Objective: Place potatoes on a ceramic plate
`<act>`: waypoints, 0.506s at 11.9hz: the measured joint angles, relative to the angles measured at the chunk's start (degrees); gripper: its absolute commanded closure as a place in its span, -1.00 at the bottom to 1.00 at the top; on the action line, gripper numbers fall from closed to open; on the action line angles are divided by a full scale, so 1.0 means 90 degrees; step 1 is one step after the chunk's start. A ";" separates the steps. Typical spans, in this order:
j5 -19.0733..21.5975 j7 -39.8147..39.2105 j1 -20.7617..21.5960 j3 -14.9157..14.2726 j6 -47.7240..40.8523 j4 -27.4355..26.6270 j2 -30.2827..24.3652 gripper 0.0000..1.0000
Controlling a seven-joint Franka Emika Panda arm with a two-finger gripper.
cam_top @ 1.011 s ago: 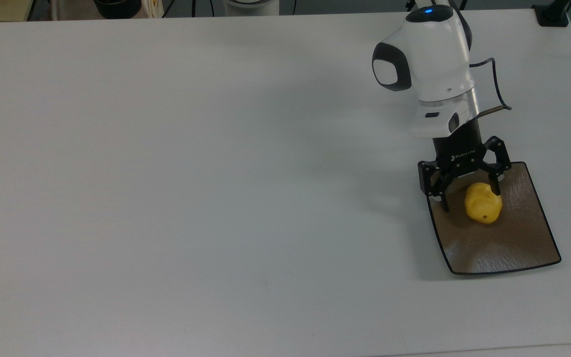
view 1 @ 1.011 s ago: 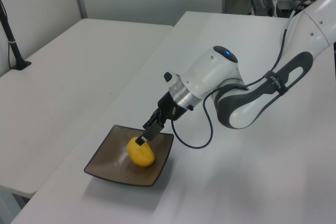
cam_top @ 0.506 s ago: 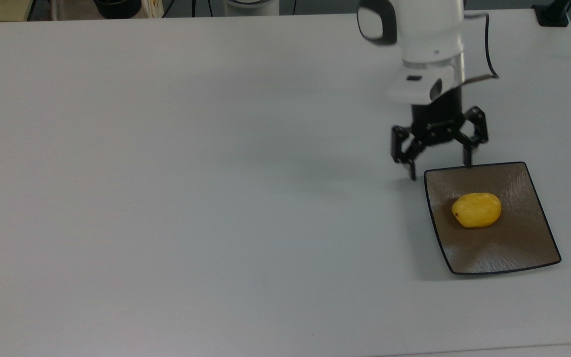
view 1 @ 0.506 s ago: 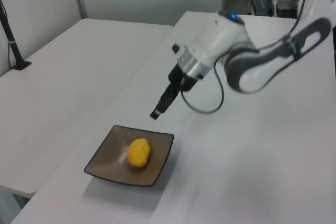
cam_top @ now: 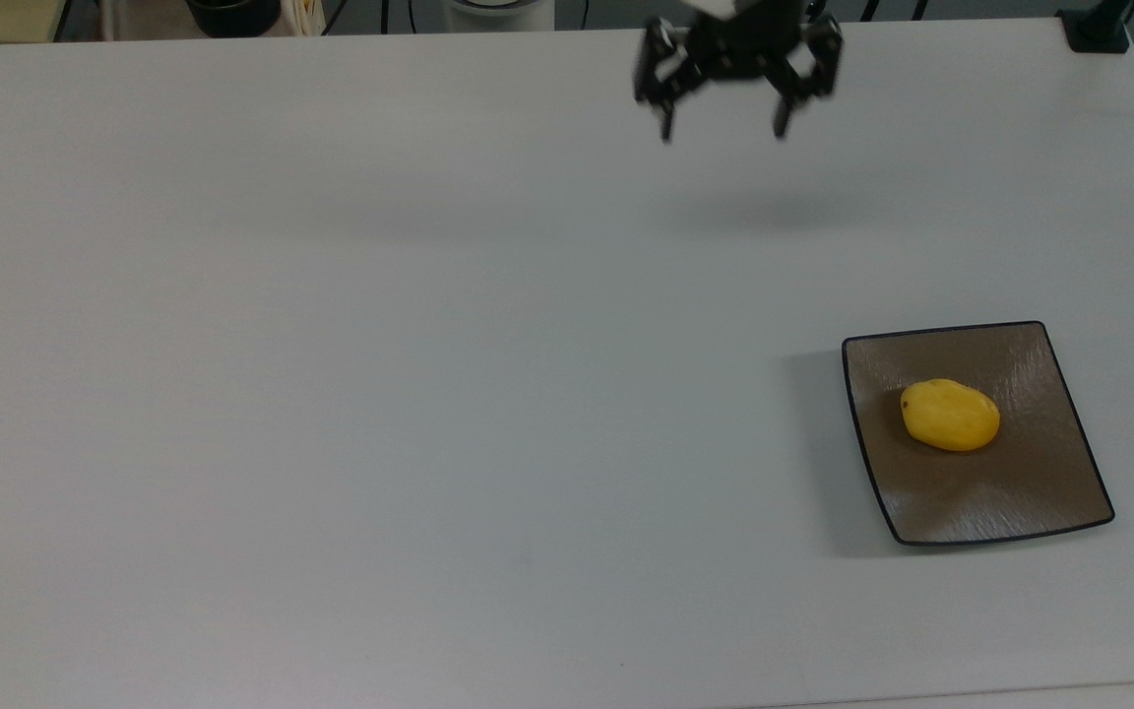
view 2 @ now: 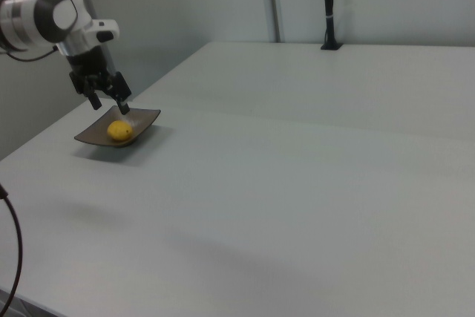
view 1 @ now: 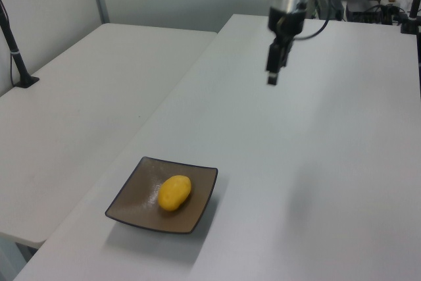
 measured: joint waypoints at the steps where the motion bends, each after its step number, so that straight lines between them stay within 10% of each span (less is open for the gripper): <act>1: 0.0023 -0.0044 -0.0155 -0.0004 -0.0641 -0.0020 -0.0330 -1.00; 6: 0.0585 -0.0698 -0.1408 -0.0034 -0.1925 -0.0306 -0.1321 -1.00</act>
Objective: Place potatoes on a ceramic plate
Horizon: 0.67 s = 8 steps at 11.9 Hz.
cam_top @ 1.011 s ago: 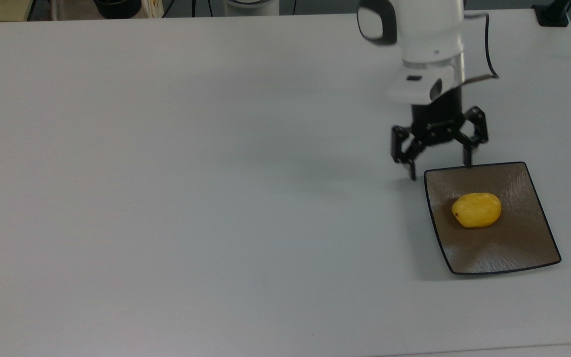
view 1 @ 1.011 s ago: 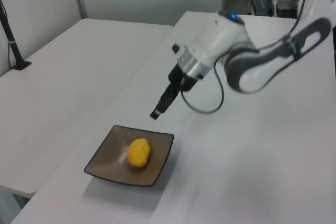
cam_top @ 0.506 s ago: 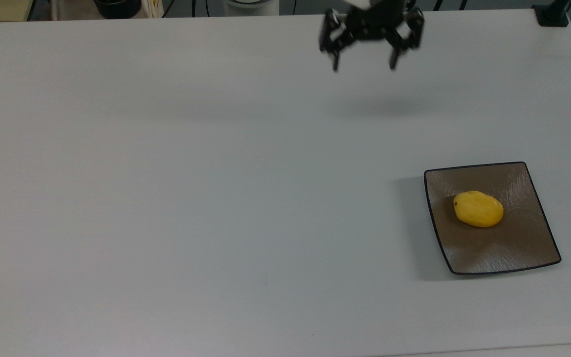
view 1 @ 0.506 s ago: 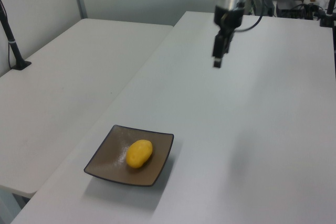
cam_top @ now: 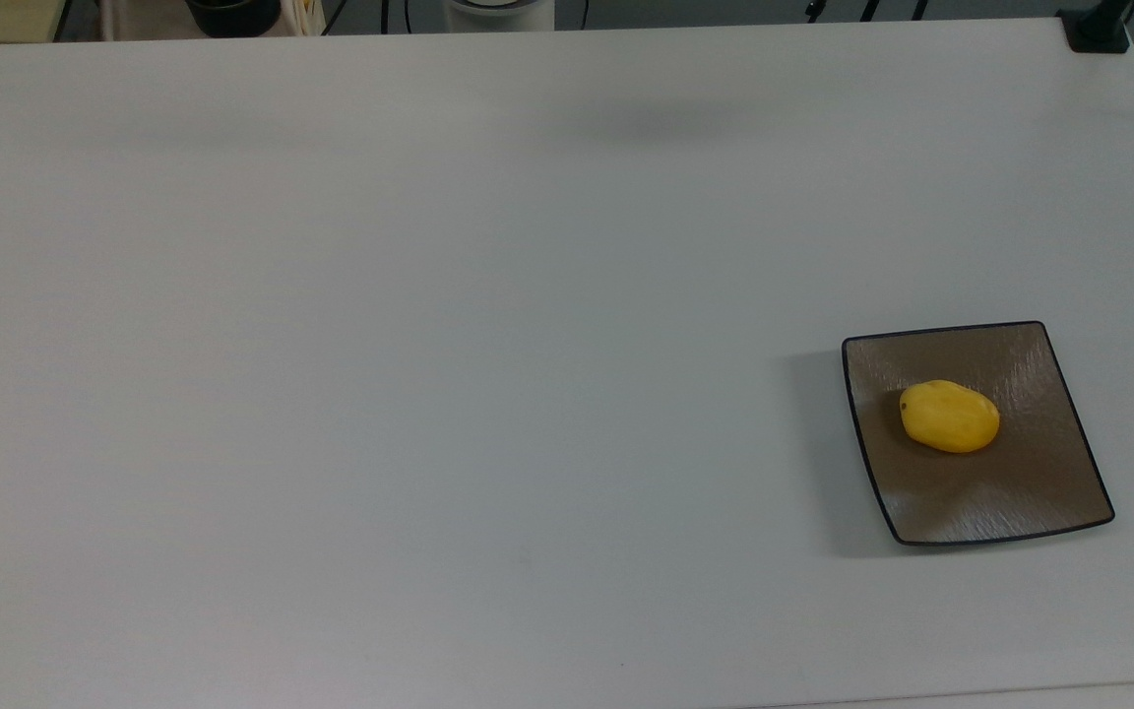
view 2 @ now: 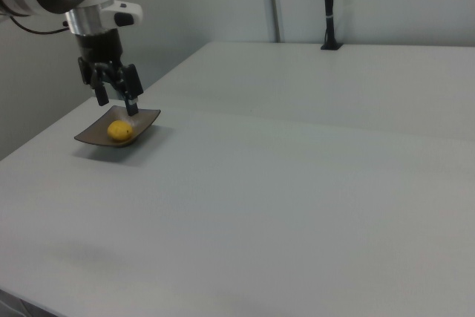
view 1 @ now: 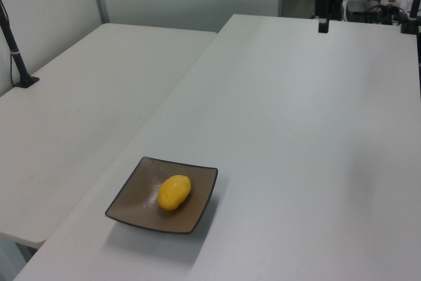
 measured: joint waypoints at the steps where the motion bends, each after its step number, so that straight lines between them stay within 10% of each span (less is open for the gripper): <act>1: 0.0104 -0.0173 -0.0140 0.0000 -0.0058 -0.0026 -0.0063 -1.00; 8: 0.0252 -0.1759 -0.0700 0.0002 0.0999 -0.0245 -0.0201 -1.00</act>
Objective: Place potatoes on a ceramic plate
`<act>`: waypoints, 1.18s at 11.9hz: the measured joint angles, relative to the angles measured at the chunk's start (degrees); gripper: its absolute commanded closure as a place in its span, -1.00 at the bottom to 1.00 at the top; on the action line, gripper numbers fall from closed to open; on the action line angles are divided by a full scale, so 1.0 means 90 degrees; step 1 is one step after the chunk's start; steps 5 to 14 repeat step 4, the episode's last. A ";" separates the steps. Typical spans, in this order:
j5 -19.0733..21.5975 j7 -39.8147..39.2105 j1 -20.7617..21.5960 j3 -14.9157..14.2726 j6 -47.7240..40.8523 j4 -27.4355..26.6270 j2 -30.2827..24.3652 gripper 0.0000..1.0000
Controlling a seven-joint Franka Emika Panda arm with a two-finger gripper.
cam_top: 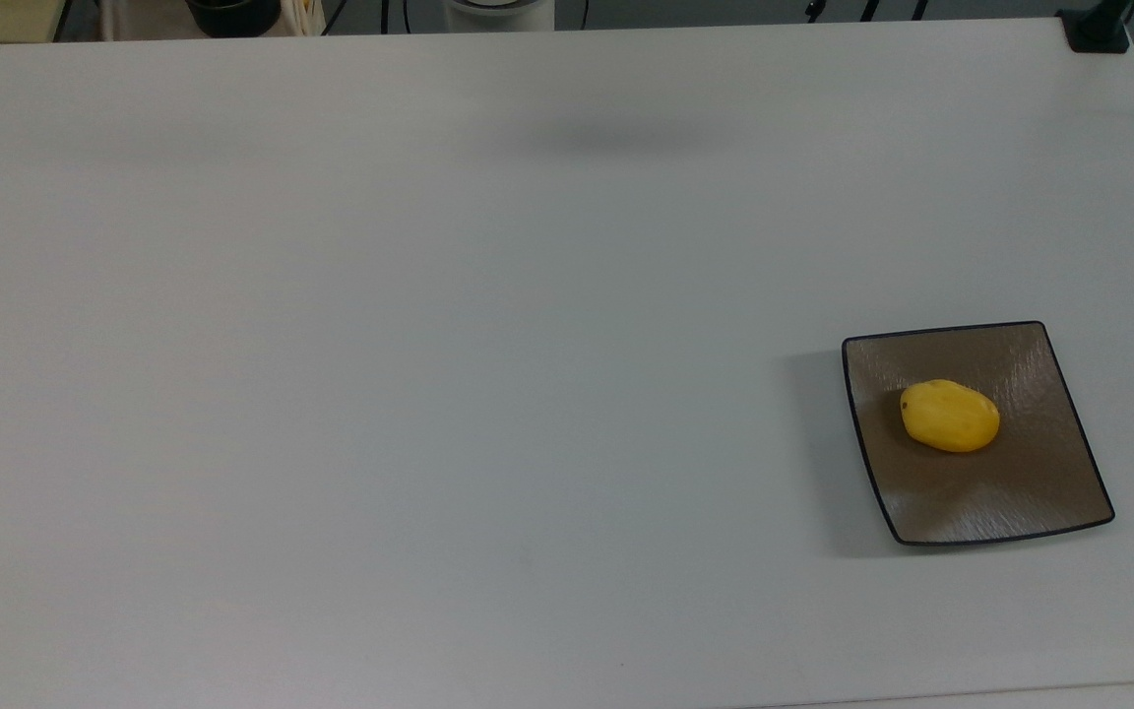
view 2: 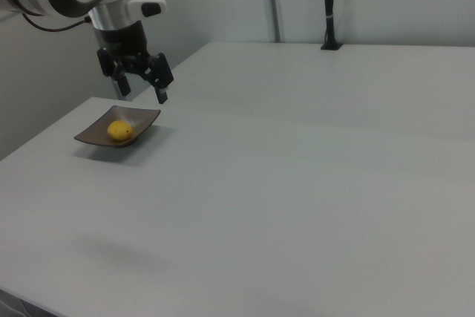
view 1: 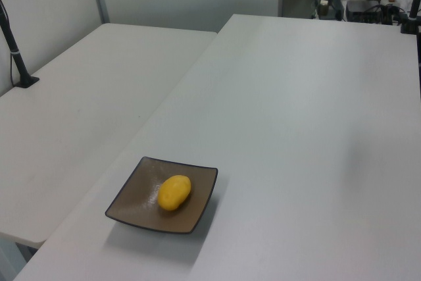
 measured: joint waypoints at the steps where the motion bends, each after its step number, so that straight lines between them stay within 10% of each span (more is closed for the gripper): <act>1: -0.0002 -0.0028 -0.0004 0.0002 0.0121 -0.0029 0.0023 -1.00; 14: -0.0006 -0.0036 -0.0003 0.0038 0.0222 -0.0073 0.0072 -1.00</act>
